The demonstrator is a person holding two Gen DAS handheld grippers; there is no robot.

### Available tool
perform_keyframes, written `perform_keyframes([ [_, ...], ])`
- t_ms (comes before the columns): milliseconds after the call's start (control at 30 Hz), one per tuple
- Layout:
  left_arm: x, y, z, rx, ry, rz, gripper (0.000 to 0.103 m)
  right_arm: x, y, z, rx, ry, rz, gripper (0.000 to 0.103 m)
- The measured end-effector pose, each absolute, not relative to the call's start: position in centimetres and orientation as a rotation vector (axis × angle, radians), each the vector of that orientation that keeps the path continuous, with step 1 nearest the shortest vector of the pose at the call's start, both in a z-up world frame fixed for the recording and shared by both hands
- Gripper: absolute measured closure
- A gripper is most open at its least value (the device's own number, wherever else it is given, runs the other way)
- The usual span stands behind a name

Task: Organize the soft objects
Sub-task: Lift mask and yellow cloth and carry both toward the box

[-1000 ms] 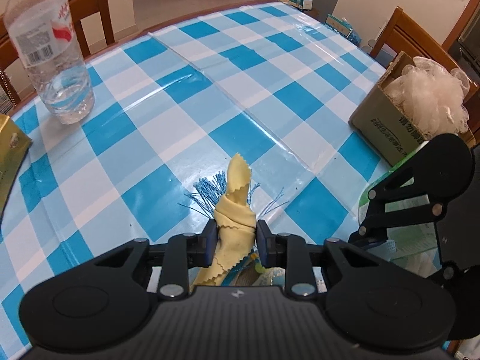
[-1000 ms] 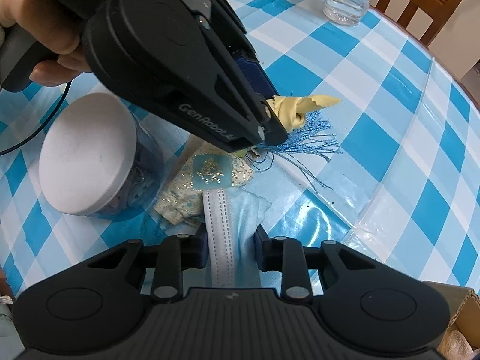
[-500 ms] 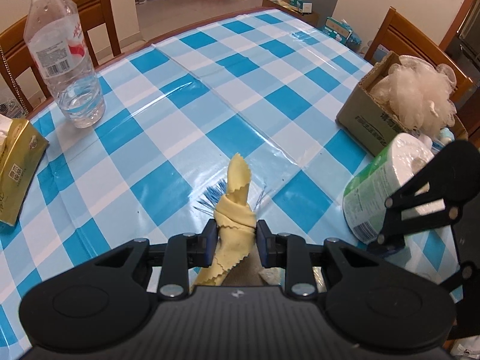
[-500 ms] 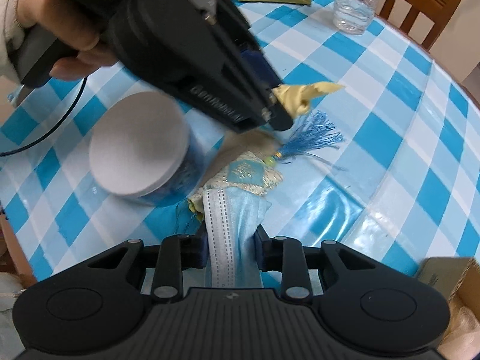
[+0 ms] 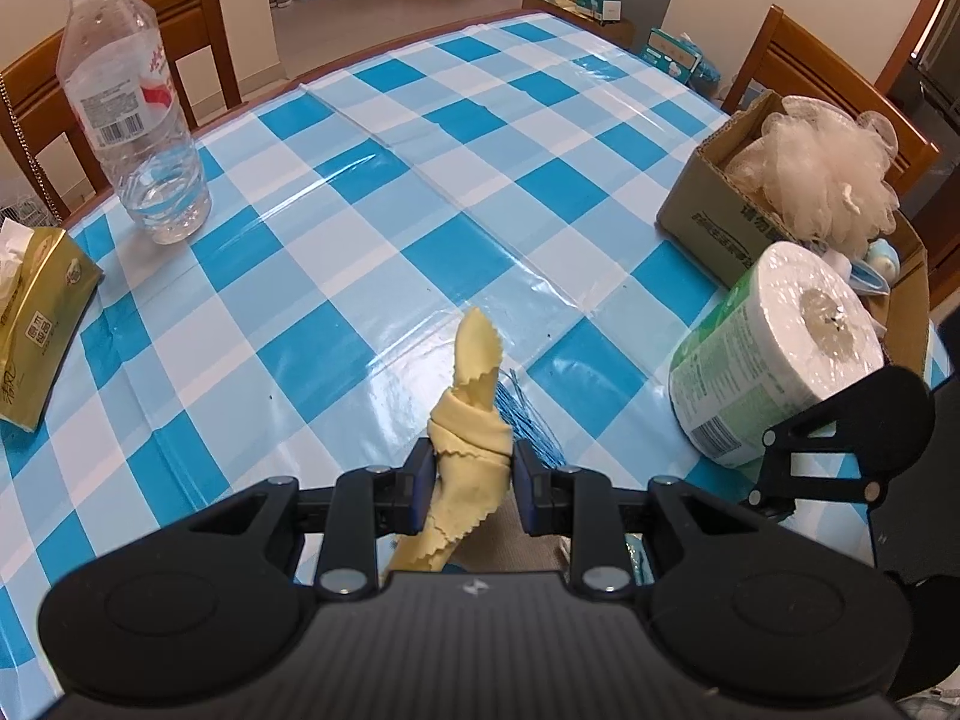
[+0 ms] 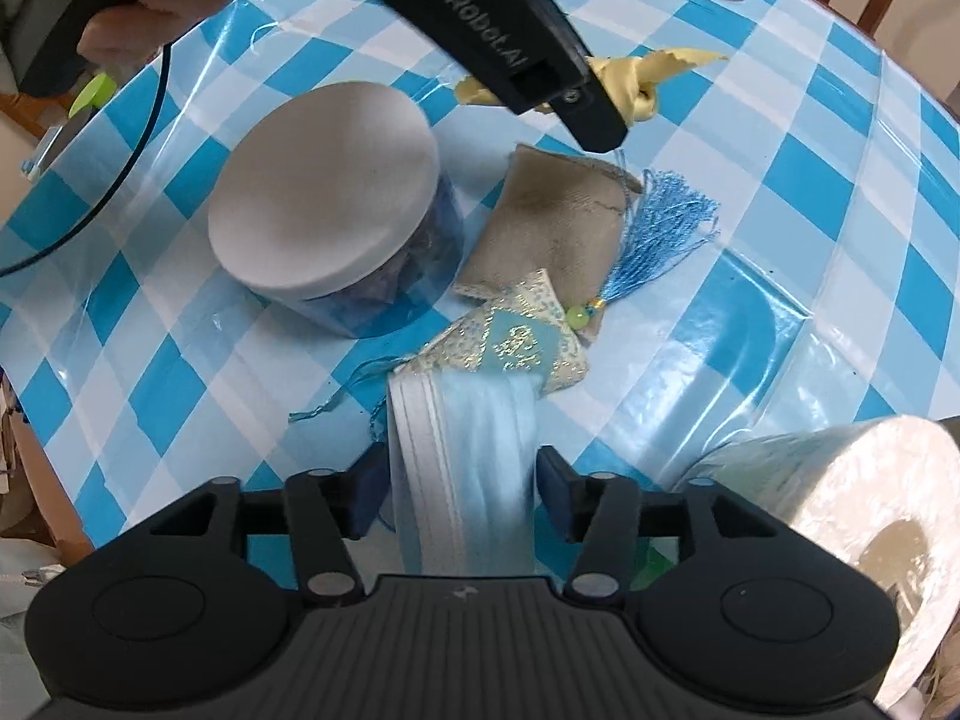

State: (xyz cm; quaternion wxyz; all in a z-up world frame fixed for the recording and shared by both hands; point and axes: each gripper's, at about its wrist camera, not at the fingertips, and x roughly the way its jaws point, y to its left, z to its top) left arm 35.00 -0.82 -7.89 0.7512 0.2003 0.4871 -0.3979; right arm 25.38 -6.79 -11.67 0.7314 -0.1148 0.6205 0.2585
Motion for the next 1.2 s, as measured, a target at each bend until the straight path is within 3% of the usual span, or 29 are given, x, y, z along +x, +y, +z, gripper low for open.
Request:
perform_keyframes([
  [300,34.3,-0.5,-7.7,0.441,1.064,-0.869,0.077,24.8,-6.4,-12.7,-0.304,1.364,0.536,0.049],
  [400,34.0,-0.4,-7.4,0.444,1.064,-0.868,0.077,24.6,-6.4,-12.5,-0.304,1.363,0.542,0.067],
  [433,33.9,-0.3,-7.3,0.445,1.062,-0.867,0.077,24.4,-6.3,-12.2,-0.306,1.357,0.548,0.068],
  [1200,22.9,3.1,-0.9,0.489,0.965,-0.914,0.077,15.5,-8.5,-3.6,-0.154,1.208,0.44,0.068],
])
